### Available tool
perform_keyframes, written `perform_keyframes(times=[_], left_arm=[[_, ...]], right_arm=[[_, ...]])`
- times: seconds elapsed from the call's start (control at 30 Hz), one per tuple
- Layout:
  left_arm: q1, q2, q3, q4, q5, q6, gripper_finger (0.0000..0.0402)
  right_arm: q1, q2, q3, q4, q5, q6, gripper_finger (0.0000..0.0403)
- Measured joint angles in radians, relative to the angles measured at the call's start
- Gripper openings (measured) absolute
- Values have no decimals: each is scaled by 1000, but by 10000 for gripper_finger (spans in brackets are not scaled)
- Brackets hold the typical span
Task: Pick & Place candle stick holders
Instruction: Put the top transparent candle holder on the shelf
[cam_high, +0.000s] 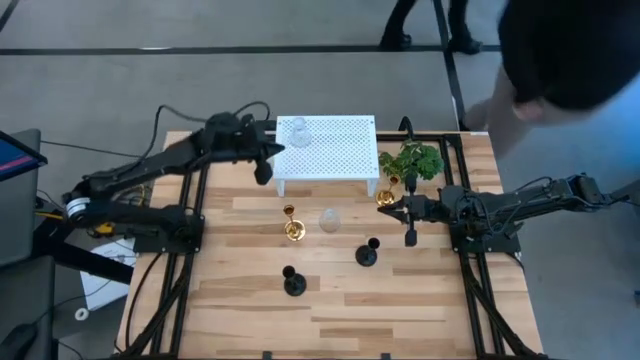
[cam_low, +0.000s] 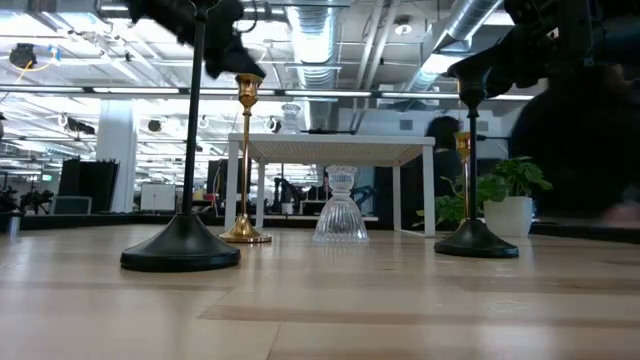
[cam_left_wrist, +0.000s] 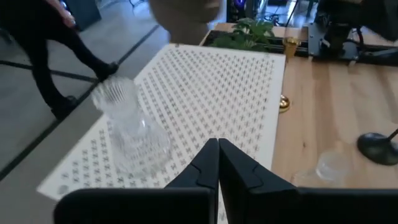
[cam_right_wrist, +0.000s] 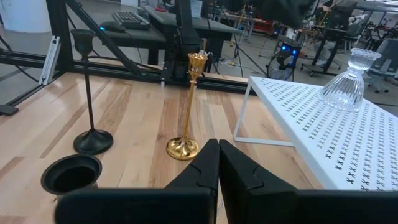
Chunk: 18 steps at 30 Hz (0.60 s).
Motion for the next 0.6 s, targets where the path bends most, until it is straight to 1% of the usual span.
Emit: perform_keyframes(times=[0.1, 0.17, 0.23, 0.4, 0.6], left_arm=[[2, -21, -144, 186, 0, 1, 4], [8, -19, -208, 295, 1, 1, 4], [18, 2, -243, 349, 1, 1, 3], [35, 68, -248, 422, 3, 1, 4], [61, 156, -223, 472, 54, -15, 3]], right_arm=[[0, 0, 0, 6, 2, -1, 0], [-4, 0, 0, 11, 2, -11, 0], [-5, 0, 0, 16, 3, -15, 0], [-5, 0, 0, 27, 13, -16, 0], [-6, 1, 0, 31, 29, -16, 0]])
